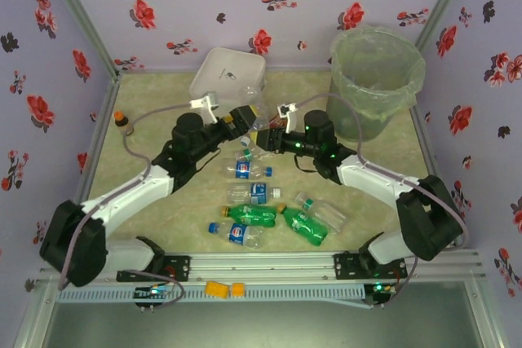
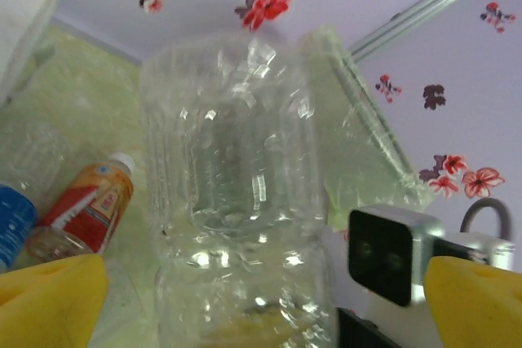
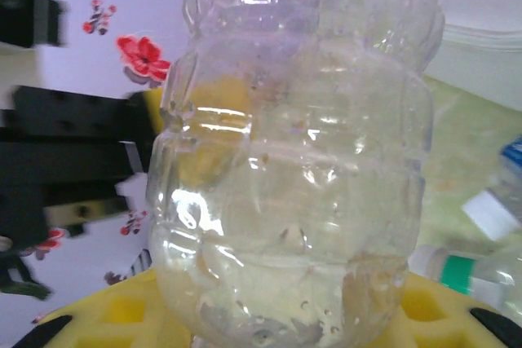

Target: Put the plastic bottles in the bin

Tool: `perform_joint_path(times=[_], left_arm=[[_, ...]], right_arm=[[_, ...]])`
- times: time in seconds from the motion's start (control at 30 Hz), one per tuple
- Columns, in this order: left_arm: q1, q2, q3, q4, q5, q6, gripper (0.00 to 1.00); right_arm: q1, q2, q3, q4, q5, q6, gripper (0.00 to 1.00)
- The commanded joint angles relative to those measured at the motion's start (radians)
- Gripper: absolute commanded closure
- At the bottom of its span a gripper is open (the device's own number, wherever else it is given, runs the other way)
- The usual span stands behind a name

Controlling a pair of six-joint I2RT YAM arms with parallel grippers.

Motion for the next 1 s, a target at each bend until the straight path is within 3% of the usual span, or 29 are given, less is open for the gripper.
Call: perform_joint_path(times=[0.0,0.2,0.33,0.67,0.97], left_arm=[[0.043,-0.096,-0.015,-0.13,-0.114,0.092,0.0],[0.103,-0.229,-0.102,-0.256,-0.286,0.072,0.0],[0.114,-0.24,-0.186,-0.236,-0.28,0.008,0.0],[0.111,-0.138,-0.26,-0.15,-0.181,-0.088,0.0],[0.11,-0.087,-0.236,-0.158,-0.165,-0.037,0.0]], right_arm=[[-0.06,-0.079,0.068,-0.15,0.038,-0.075,0.7],[-0.157,-0.176,0.267,-0.53,0.208,-0.242,0.7],[-0.251,-0.169,0.446,-0.726,0.28,-0.334,0.69],[-0.513,-0.09,0.628,-0.793,0.408,-0.254,0.7],[-0.576,0.085,0.755,-0.907,0.442,-0.259,0.69]])
